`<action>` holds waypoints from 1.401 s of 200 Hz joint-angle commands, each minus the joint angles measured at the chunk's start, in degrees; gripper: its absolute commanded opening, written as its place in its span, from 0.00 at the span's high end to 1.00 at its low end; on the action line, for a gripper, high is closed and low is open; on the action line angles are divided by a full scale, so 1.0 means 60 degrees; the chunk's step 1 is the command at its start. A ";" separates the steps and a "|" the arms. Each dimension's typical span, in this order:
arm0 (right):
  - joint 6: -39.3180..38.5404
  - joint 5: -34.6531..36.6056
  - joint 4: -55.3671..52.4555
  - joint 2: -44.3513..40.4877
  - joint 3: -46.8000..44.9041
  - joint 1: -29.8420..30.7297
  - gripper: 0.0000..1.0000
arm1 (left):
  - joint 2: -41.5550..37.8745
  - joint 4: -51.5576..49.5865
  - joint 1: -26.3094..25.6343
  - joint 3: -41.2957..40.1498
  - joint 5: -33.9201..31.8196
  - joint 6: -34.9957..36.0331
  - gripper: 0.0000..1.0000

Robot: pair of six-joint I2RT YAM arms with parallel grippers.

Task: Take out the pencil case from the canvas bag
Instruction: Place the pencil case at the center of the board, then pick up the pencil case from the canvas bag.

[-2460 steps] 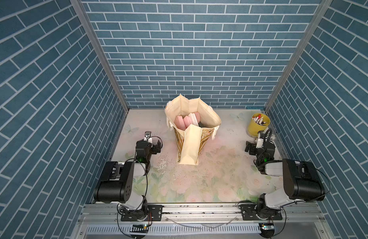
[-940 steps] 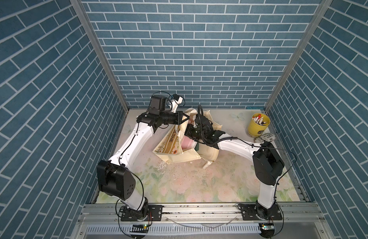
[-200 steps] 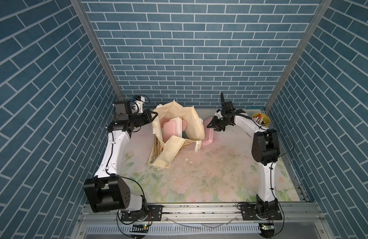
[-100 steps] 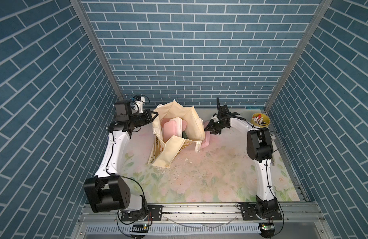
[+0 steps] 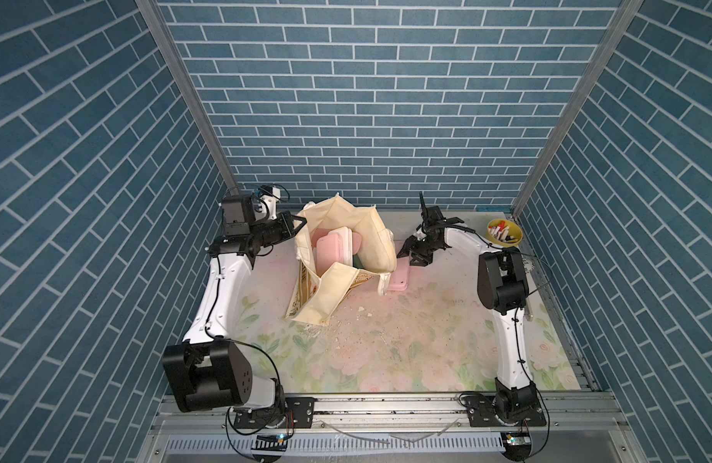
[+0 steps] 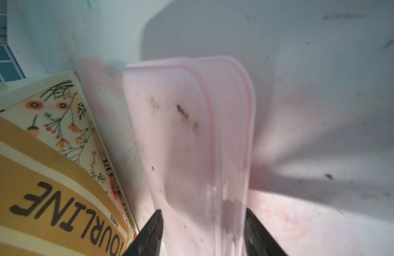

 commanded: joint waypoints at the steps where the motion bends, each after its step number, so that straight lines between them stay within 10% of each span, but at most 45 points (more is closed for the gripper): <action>1: -0.0190 0.0475 -0.0568 -0.0635 0.0285 0.0046 0.42 | -0.0292 0.0387 0.0046 -0.0012 0.0305 -0.0045 1.00; 280: -0.1834 0.4748 -0.1065 -0.5979 0.0642 0.2037 0.50 | -0.0126 0.1047 -0.0375 -0.0065 0.1223 -0.0372 1.00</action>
